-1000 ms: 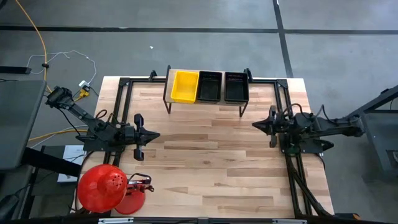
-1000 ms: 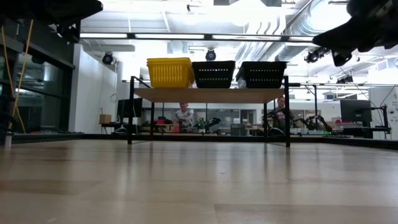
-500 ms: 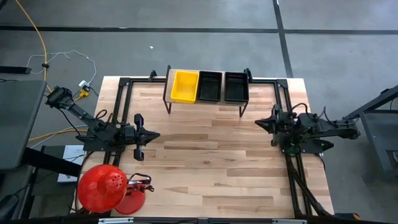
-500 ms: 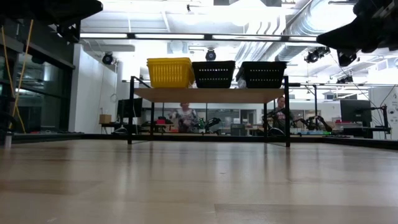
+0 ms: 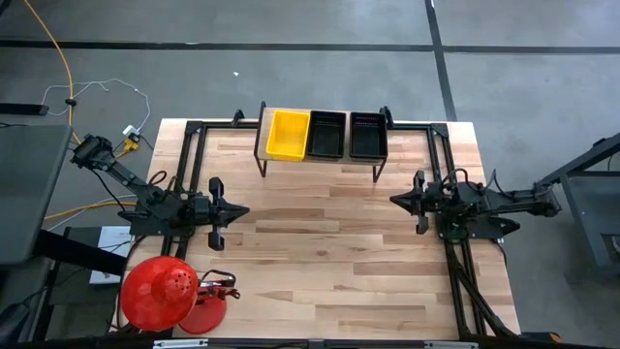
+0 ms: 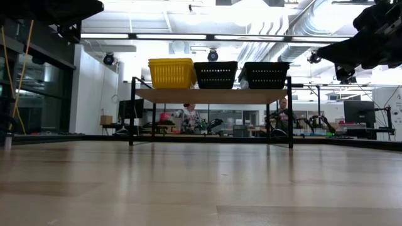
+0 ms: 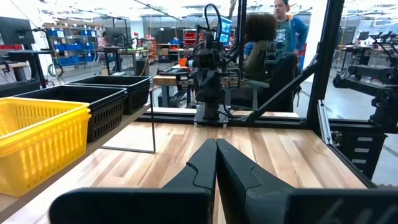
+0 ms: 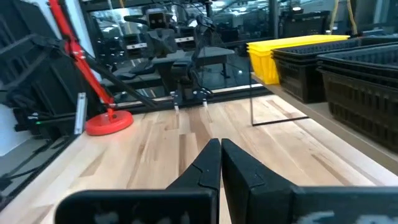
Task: Stack baskets on shelf by color
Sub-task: Return to Home Position
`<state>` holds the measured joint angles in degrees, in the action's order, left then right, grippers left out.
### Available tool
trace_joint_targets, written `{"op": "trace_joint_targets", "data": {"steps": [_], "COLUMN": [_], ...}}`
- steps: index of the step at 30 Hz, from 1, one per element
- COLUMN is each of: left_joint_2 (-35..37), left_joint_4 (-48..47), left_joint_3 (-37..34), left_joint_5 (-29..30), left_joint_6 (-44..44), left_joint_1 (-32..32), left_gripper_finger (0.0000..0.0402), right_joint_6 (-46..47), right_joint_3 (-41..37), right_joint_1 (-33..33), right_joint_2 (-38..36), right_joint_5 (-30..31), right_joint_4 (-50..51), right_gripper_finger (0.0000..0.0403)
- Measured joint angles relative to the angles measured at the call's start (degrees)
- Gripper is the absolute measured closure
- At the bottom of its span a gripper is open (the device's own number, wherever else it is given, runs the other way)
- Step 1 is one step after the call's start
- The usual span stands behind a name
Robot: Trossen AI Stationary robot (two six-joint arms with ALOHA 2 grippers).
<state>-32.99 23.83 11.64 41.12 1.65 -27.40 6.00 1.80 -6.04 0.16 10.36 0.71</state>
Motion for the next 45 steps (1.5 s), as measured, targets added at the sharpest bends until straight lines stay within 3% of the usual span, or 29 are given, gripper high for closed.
{"op": "trace_joint_targets", "data": {"steps": [4,10,29,32,37,40,45], "left_joint_2": [0.0,0.02,0.0,0.0,0.0,0.53,4.39], "left_joint_4": [-0.04,-0.03,-0.91,-0.94,-4.88,-8.25,-10.34], "left_joint_3": [0.0,0.0,0.0,0.0,0.0,-0.03,-0.02], "left_joint_5": [0.0,-1.33,-1.98,-7.71,-26.6,-32.37,-37.29], "left_joint_6": [-1.29,-2.55,-2.04,-0.82,-5.43,-6.91,-5.98], "left_joint_1": [0.0,0.0,0.77,6.59,23.98,31.68,36.32], "left_gripper_finger": [0.0402,0.0402,0.0402,0.0402,0.0402,0.0402,0.0402], "right_joint_6": [-0.46,-2.98,-6.05,-6.04,-6.03,-6.03,-6.03], "right_joint_3": [-1.24,-1.24,-1.27,-1.27,-1.27,-1.29,-1.29], "right_joint_1": [-0.07,-0.83,-0.81,-0.81,-0.81,-0.81,-0.81], "right_joint_2": [0.11,0.09,0.13,0.13,0.13,0.14,0.15], "right_joint_5": [-2.36,3.29,3.03,3.01,3.01,2.98,2.98], "right_joint_4": [-2.84,-3.67,-3.71,-3.71,-3.71,-3.73,-3.73], "right_gripper_finger": [0.0403,0.0403,0.0403,0.0403,0.0403,0.0403,0.0403]}}
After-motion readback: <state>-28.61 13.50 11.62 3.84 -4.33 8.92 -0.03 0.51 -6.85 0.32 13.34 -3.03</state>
